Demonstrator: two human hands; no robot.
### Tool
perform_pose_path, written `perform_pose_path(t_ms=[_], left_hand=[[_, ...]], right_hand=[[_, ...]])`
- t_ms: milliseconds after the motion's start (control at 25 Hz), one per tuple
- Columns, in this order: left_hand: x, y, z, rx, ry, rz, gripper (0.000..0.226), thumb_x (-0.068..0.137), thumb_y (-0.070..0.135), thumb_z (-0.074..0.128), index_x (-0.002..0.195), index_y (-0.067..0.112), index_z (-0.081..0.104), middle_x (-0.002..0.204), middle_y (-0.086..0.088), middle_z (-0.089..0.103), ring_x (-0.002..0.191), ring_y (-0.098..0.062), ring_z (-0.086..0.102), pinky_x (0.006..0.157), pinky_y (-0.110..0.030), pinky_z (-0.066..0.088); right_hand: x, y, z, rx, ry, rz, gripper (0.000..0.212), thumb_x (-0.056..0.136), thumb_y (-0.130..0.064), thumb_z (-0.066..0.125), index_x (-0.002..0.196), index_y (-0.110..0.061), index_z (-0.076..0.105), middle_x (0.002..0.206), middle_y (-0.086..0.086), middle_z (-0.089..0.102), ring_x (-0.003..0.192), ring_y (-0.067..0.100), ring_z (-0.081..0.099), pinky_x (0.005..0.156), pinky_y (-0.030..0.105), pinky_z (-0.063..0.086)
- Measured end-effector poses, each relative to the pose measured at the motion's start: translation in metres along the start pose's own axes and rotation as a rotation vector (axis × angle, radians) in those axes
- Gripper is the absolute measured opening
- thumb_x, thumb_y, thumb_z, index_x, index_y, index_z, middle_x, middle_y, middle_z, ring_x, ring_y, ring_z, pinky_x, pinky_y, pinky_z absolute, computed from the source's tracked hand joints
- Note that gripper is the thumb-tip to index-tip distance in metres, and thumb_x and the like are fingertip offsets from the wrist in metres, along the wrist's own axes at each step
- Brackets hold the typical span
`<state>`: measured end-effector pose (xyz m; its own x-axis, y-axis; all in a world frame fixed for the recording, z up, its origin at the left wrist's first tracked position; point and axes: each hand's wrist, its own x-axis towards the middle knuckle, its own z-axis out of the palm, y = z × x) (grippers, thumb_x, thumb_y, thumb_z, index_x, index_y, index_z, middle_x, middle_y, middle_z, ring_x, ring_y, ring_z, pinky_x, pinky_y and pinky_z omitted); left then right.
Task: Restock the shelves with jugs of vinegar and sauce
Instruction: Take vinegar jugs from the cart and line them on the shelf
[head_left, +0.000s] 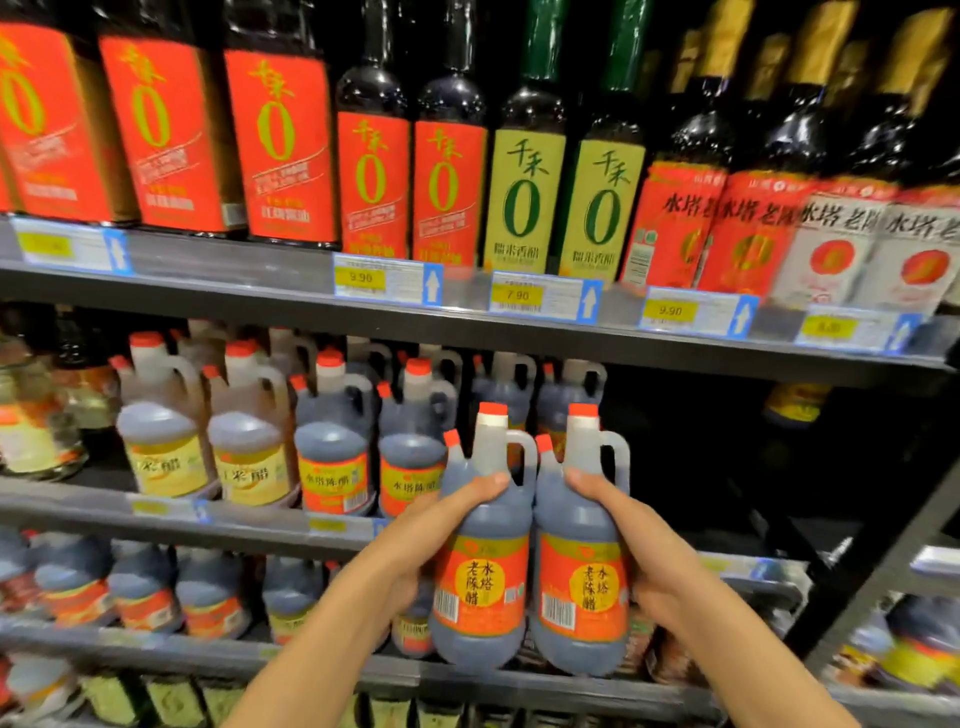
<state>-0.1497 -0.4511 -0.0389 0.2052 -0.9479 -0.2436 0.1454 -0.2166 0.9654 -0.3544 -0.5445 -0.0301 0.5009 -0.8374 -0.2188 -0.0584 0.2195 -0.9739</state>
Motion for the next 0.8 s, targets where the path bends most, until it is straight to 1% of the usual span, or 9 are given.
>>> perform_pose_path(t_ms=[40,80,200,280,400,480,600,720,800], left_hand=[[0.006,0.007,0.0,0.003,-0.011,-0.004,0.063,0.047,0.078,0.086,0.096,0.041,0.081,0.101,0.001,0.081,0.089,-0.018,0.079,0.066,-0.029,0.062],[0.012,0.013,0.001,0.009,-0.008,0.0,0.062,0.043,0.079,0.086,0.093,0.042,0.081,0.099,0.001,0.081,0.087,-0.018,0.079,0.066,-0.029,0.061],[0.029,0.026,0.006,0.012,0.002,-0.002,0.074,0.04,0.077,0.088,0.095,0.028,0.084,0.097,-0.004,0.081,0.086,-0.023,0.079,0.075,-0.036,0.06],[0.04,0.032,0.011,0.004,-0.01,0.011,0.073,0.043,0.075,0.089,0.096,0.026,0.083,0.097,-0.005,0.081,0.085,-0.023,0.08,0.074,-0.035,0.059],[0.054,0.039,0.016,-0.009,0.004,0.033,0.075,0.047,0.071,0.09,0.101,0.021,0.081,0.093,-0.005,0.082,0.081,-0.023,0.08,0.068,-0.033,0.059],[0.061,0.044,0.022,-0.017,0.024,0.044,0.078,0.049,0.068,0.089,0.107,0.017,0.077,0.09,-0.006,0.081,0.077,-0.023,0.079,0.066,-0.032,0.058],[0.07,0.051,0.027,-0.027,0.077,0.06,0.089,0.051,0.066,0.089,0.119,0.011,0.07,0.092,-0.009,0.081,0.078,-0.024,0.079,0.065,-0.033,0.059],[0.081,0.056,0.03,-0.054,0.121,0.103,0.082,0.059,0.059,0.089,0.12,0.008,0.068,0.088,-0.009,0.081,0.074,-0.024,0.079,0.062,-0.031,0.058],[0.086,0.059,0.03,-0.066,0.126,0.132,0.08,0.058,0.058,0.091,0.117,0.009,0.07,0.087,-0.007,0.081,0.072,-0.021,0.079,0.061,-0.029,0.057]], right_hand=[[0.004,-0.008,-0.001,-0.003,0.001,0.005,0.048,0.058,-0.061,0.087,0.09,-0.026,0.085,0.099,0.013,0.081,0.086,0.031,0.079,0.061,0.035,0.063],[0.008,-0.016,-0.002,-0.008,0.008,0.003,0.05,0.058,-0.061,0.087,0.092,-0.024,0.085,0.099,0.013,0.081,0.086,0.031,0.079,0.059,0.035,0.063],[0.019,-0.035,-0.007,-0.04,0.039,-0.036,0.06,0.061,-0.06,0.085,0.103,-0.019,0.08,0.095,0.012,0.081,0.081,0.03,0.08,0.059,0.034,0.062],[0.025,-0.045,-0.012,-0.07,0.052,-0.053,0.06,0.059,-0.063,0.085,0.1,-0.02,0.08,0.094,0.01,0.081,0.08,0.028,0.08,0.061,0.033,0.061],[0.034,-0.055,-0.022,-0.081,0.032,-0.053,0.05,0.053,-0.065,0.087,0.084,-0.025,0.085,0.094,0.011,0.081,0.079,0.028,0.08,0.054,0.032,0.062],[0.04,-0.059,-0.03,-0.083,0.03,-0.069,0.044,0.053,-0.063,0.087,0.08,-0.028,0.084,0.094,0.011,0.081,0.078,0.027,0.08,0.052,0.032,0.061],[0.051,-0.059,-0.039,-0.086,0.065,-0.089,0.04,0.057,-0.061,0.086,0.078,-0.027,0.084,0.092,0.011,0.081,0.077,0.026,0.08,0.055,0.031,0.061],[0.061,-0.058,-0.045,-0.082,0.085,-0.125,0.045,0.058,-0.059,0.084,0.082,-0.021,0.084,0.092,0.012,0.081,0.075,0.025,0.079,0.053,0.03,0.06],[0.068,-0.055,-0.046,-0.059,0.076,-0.162,0.048,0.058,-0.06,0.084,0.087,-0.022,0.084,0.094,0.011,0.081,0.078,0.025,0.08,0.053,0.029,0.06]])
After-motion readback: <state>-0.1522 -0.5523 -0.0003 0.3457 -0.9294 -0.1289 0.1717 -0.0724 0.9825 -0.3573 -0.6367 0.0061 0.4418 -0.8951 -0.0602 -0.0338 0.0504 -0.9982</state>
